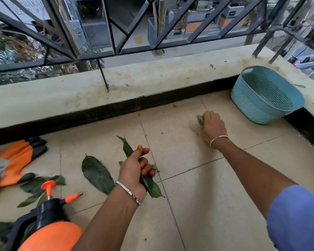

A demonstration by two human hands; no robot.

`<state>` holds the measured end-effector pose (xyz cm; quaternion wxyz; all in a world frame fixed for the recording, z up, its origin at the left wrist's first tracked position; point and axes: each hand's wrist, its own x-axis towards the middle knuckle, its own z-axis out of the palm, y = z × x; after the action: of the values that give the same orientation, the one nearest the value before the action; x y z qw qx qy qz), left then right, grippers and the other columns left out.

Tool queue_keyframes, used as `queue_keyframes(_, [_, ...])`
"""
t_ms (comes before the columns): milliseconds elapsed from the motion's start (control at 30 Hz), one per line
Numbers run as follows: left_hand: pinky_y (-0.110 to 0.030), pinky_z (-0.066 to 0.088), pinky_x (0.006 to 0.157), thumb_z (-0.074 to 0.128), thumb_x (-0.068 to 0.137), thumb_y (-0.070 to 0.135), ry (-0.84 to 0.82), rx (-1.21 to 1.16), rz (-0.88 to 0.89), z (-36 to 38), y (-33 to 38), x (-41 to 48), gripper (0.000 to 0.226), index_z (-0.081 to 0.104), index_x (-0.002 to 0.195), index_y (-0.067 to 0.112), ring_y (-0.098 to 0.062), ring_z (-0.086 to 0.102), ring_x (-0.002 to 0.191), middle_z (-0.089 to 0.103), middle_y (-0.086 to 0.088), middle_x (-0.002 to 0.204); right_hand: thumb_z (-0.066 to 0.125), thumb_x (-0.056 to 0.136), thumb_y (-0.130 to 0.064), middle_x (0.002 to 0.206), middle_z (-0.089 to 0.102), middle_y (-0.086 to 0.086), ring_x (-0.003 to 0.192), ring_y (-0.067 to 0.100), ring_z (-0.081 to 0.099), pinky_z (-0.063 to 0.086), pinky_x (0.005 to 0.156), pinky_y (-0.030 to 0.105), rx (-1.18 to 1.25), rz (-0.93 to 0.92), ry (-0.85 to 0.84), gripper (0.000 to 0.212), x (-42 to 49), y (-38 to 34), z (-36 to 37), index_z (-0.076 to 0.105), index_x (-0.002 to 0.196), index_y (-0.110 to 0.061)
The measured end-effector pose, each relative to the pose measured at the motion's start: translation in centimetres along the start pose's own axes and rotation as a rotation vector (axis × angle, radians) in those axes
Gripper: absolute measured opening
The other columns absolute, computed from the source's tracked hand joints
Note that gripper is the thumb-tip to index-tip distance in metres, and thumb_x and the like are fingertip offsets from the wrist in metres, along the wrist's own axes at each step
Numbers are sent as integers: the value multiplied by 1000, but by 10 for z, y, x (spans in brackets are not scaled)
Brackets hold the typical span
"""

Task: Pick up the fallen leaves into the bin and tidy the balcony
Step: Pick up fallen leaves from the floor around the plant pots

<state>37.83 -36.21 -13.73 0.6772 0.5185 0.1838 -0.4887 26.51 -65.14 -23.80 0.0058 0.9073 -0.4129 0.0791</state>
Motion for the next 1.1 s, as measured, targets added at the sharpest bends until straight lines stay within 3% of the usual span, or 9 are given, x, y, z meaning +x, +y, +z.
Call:
queue_keyframes(200, [-22, 26, 41, 59, 94, 34, 75, 149, 25, -40, 12, -61, 28, 58, 75, 13, -10, 22, 36, 25, 4, 48, 45, 89, 3, 79, 50, 14, 66, 34, 53, 31, 57, 33, 355, 33, -109, 24, -57, -58, -63, 40, 112, -1])
queue_keyframes(433, [-27, 30, 47, 74, 77, 50, -64, 167, -24, -53, 18, -125, 42, 56, 85, 13, -14, 26, 43, 27, 1, 54, 44, 101, -16, 74, 58, 10, 60, 30, 55, 49, 55, 44, 690, -111, -301, 10, -171, -175, -147, 40, 107, -10])
queue_keyframes(533, [-28, 40, 55, 84, 59, 60, -149, 264, 14, -42, 15, -140, 51, 62, 76, 18, -16, 43, 54, 43, -1, 61, 46, 98, -18, 82, 64, 13, 61, 30, 59, 52, 57, 48, 729, -153, -336, 16, -208, -210, -178, 40, 111, -11])
queue_keyframes(600, [-33, 54, 69, 90, 40, 66, -135, 297, 29, -39, 17, -142, 85, 69, 102, 12, -21, 65, 77, 67, -7, 87, 47, 96, -19, 88, 66, 13, 70, 34, 64, 54, 62, 50, 756, -99, -328, 23, -218, -219, -196, 42, 117, -13])
queue_keyframes(667, [-43, 59, 80, 91, 27, 66, -83, 280, 18, -43, 21, -145, 121, 58, 129, 10, -28, 70, 95, 70, -12, 110, 49, 94, -13, 91, 65, 11, 76, 30, 64, 54, 66, 49, 804, -89, -313, 23, -228, -224, -216, 45, 116, -14])
queue_keyframes(733, [-46, 59, 83, 91, 38, 61, -85, 271, 9, -43, 26, -149, 106, 62, 126, 8, -30, 71, 95, 72, -14, 109, 51, 92, -7, 94, 62, 8, 80, 24, 61, 53, 68, 42, 858, -117, -280, 21, -238, -225, -232, 49, 112, -14])
queue_keyframes(867, [-38, 57, 83, 67, 88, 40, -91, 297, -31, -38, 25, -160, 36, 71, 101, 7, -29, 69, 87, 72, -14, 98, 57, 87, -5, 109, 58, 1, 98, 12, 56, 47, 80, 22, 912, -145, -239, 40, -255, -219, -256, 57, 124, -20])
queue_keyframes(1033, [-36, 54, 68, 55, 99, 35, -105, 220, -59, -42, 26, -166, 31, 65, 102, 6, -26, 63, 76, 66, -13, 89, 62, 76, -25, 119, 51, -12, 114, 5, 44, 40, 85, 16, 1035, -176, -435, 75, -271, -209, -261, 38, 147, -34])
queue_keyframes(1100, [-38, 52, 62, 48, 102, 33, -121, 157, -112, -47, 27, -168, 35, 61, 91, 4, -25, 60, 71, 64, -12, 80, 56, 70, -40, 121, 47, -17, 123, 9, 34, 40, 95, 25, 1088, -141, -513, 81, -274, -214, -255, 36, 148, -37])
